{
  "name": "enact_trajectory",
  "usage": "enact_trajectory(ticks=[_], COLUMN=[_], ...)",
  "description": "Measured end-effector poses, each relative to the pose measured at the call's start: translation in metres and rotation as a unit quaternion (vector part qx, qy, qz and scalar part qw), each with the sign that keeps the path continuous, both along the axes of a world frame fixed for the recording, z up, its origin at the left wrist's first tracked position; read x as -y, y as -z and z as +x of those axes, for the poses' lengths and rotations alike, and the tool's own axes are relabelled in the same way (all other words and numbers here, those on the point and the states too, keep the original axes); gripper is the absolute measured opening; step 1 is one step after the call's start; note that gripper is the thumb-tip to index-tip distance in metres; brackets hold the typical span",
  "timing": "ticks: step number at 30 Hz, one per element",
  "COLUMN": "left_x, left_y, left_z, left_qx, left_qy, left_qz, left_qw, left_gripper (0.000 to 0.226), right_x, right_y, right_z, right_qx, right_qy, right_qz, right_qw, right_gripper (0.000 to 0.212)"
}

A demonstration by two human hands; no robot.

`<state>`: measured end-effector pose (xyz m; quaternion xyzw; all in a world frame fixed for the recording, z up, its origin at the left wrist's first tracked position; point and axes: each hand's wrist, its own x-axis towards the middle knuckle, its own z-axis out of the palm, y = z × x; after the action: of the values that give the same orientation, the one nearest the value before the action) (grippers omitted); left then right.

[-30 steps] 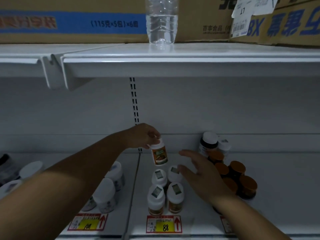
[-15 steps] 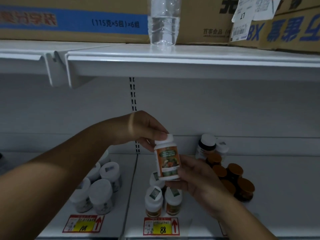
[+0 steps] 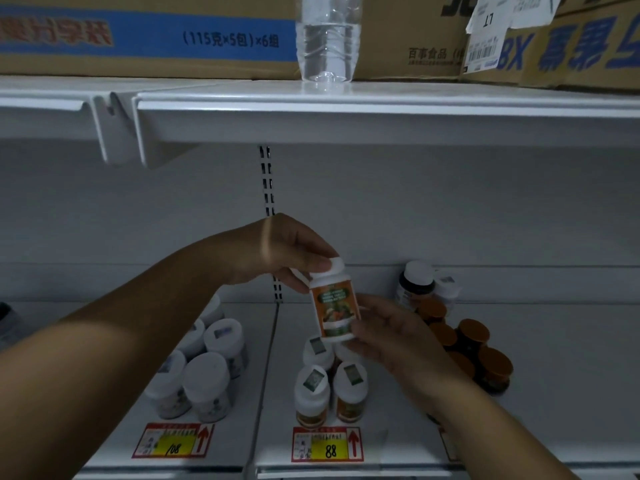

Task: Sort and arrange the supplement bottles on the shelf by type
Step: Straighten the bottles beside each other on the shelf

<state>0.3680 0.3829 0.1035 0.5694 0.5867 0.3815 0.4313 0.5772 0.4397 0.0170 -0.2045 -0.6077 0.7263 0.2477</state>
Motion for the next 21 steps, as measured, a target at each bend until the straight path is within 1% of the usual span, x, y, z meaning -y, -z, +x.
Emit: enact_trajectory(ticks=[1,3,5,6,7,10,14,18,21], left_x=[-0.002,-0.008,-0.014,-0.016,-0.018,-0.024,-0.03,-0.035,-0.04], left_y=[0.004,0.017,0.036,0.046,0.054,0.075,0.098,0.11,0.111], left_z=[-0.001,-0.004,-0.005,-0.006,-0.007,-0.006,-0.004,-0.004,-0.007], left_qx=[-0.021,-0.111,-0.229,-0.278,-0.31,-0.339,-0.381,-0.377,-0.377], left_qy=[-0.027,-0.084,-0.106,-0.109,-0.109,-0.093,-0.061,-0.047,-0.032], left_qz=[0.011,0.04,0.062,0.059,0.046,-0.008,-0.031,-0.046,-0.053], left_qw=[0.999,0.989,0.966,0.952,0.944,0.936,0.922,0.924,0.924], left_gripper=[0.024,0.024,0.029,0.034,0.037,0.041,0.037,0.031,0.027], right_x=[-0.004,-0.013,-0.019,-0.022,-0.024,-0.025,-0.025,-0.024,-0.037], right_y=[0.0,-0.001,0.001,0.004,0.007,0.016,0.024,0.024,0.01], right_z=[-0.001,-0.001,0.0,0.0,-0.001,-0.002,0.0,0.002,0.007], right_qx=[0.027,0.065,0.077,0.08,0.085,0.118,0.173,0.181,0.183], right_qy=[0.038,0.098,0.134,0.143,0.147,0.13,0.109,0.116,0.117], right_qz=[0.027,0.08,0.109,0.117,0.125,0.157,0.203,0.219,0.252], right_qw=[0.999,0.99,0.982,0.979,0.977,0.972,0.957,0.952,0.943], right_gripper=[0.026,0.018,0.017,0.018,0.019,0.023,0.037,0.041,0.041])
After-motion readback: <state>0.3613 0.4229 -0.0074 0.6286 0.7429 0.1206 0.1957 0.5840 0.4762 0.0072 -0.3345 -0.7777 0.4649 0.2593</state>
